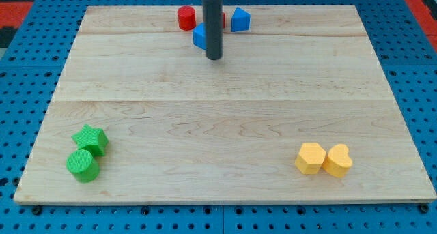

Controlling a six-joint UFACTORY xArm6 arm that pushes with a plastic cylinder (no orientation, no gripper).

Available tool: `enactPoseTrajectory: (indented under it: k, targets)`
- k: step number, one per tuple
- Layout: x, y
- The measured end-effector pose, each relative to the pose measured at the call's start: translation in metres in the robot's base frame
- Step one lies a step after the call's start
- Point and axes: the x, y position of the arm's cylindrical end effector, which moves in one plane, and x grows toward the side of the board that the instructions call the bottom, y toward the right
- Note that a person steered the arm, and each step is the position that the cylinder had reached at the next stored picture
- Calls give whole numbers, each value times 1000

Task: Separate the yellow blocks

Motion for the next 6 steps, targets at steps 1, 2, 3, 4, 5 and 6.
enactPoseTrajectory:
  k: [1, 2, 3, 4, 5, 6]
  targets:
    - [47, 80]
    - [111, 190]
    - [221, 195]
    - [256, 201]
    - [217, 137]
    - [160, 96]
